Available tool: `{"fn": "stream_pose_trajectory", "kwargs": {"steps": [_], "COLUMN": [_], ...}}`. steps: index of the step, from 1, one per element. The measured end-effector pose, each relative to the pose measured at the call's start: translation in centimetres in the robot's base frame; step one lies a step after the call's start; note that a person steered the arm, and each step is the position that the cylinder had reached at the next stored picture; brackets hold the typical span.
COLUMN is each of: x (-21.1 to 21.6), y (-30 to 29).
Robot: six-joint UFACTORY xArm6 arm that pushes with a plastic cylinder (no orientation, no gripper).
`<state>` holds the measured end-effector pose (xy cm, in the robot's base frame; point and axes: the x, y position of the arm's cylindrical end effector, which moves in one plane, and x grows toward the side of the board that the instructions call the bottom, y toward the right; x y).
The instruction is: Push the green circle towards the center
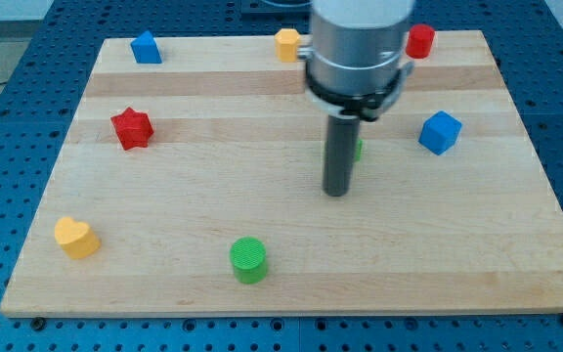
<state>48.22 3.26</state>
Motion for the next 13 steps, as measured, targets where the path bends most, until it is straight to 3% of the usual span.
{"fn": "stream_pose_trajectory", "kwargs": {"steps": [2,3,4,5,6,8,10,11,12,13], "x": [-6.9,-4.8,2.3,10.2,13.6,4.9,5.2,0.8,-0.4,3.3], "y": [1.4,1.7,4.0,0.5,-4.1,-12.1,-18.3,-16.6,-14.1,-16.2]}}
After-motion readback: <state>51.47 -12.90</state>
